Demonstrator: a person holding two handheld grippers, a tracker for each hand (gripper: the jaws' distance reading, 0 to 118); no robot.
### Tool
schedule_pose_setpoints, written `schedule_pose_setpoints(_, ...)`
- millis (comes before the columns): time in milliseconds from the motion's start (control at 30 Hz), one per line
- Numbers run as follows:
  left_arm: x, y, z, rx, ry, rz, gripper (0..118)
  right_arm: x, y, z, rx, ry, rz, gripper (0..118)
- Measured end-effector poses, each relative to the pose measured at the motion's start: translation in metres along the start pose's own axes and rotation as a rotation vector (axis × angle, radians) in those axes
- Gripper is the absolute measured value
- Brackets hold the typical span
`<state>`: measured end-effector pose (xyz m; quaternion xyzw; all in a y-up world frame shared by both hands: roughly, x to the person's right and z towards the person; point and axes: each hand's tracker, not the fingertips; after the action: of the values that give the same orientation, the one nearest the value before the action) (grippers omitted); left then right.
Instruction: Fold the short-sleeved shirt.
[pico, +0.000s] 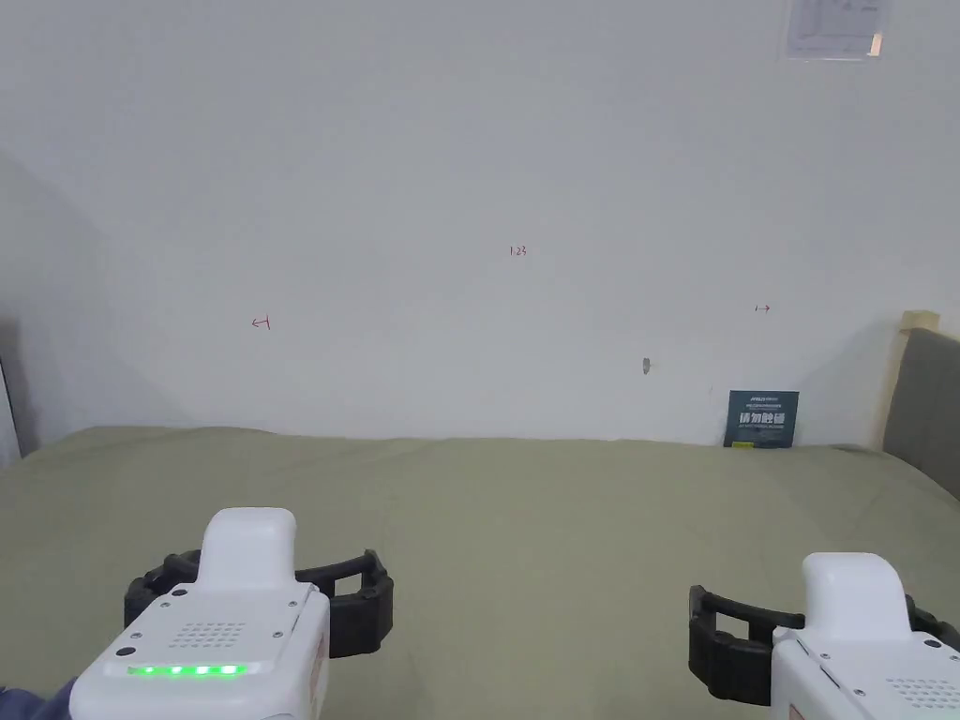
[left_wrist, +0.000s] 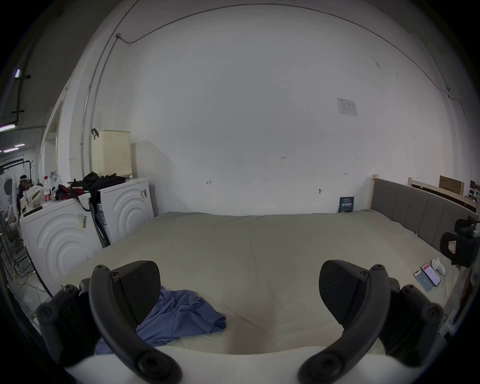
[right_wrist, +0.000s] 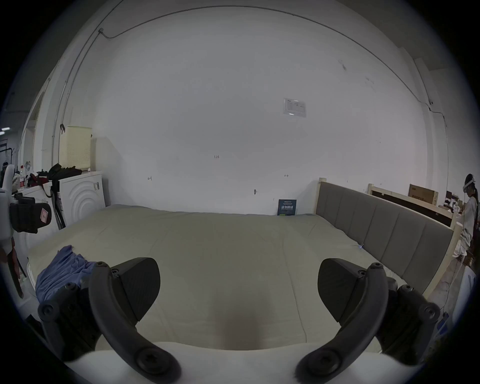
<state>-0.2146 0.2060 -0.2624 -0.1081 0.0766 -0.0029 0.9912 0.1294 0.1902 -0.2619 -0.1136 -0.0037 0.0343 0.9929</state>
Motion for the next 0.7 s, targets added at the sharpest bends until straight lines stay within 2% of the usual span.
schedule_pose_setpoints(33,0.001,0.000,0.000,-0.003,-0.001,-0.006,117,-0.001,-0.001,0.001,0.006,-0.003,0.000,98)
schedule_pose_setpoints(67,0.001,0.000,0.000,-0.008,-0.012,-0.015,113,-0.001,-0.001,0.002,0.014,-0.005,0.015,63)
schedule_pose_setpoints(100,0.001,0.000,0.001,-0.008,-0.032,-0.014,96,-0.003,-0.001,0.003,0.020,-0.027,0.037,48)
schedule_pose_setpoints(133,0.002,0.000,0.001,-0.008,-0.029,-0.015,85,-0.005,-0.001,0.002,0.034,-0.067,0.048,31)
schedule_pose_setpoints(167,0.003,0.001,-0.001,-0.014,-0.015,-0.004,35,-0.001,-0.002,0.003,0.059,-0.087,0.019,0)
schedule_pose_setpoints(200,0.004,0.001,-0.001,0.001,0.015,0.023,0,0.004,0.000,0.004,0.027,-0.038,0.024,0)
schedule_pose_setpoints(267,0.003,0.004,-0.003,-0.025,-0.025,0.040,0,0.005,-0.001,0.005,0.018,-0.027,0.018,0)
schedule_pose_setpoints(333,0.000,0.004,-0.004,-0.023,-0.025,0.044,0,0.007,-0.002,0.005,0.018,-0.054,0.058,0)
schedule_pose_setpoints(533,-0.002,0.002,-0.001,-0.027,-0.034,0.034,0,0.009,-0.005,0.006,0.011,-0.052,0.009,0)
schedule_pose_setpoints(700,-0.007,-0.001,-0.001,-0.026,-0.024,0.040,0,0.010,-0.003,0.004,0.012,-0.065,0.020,0)
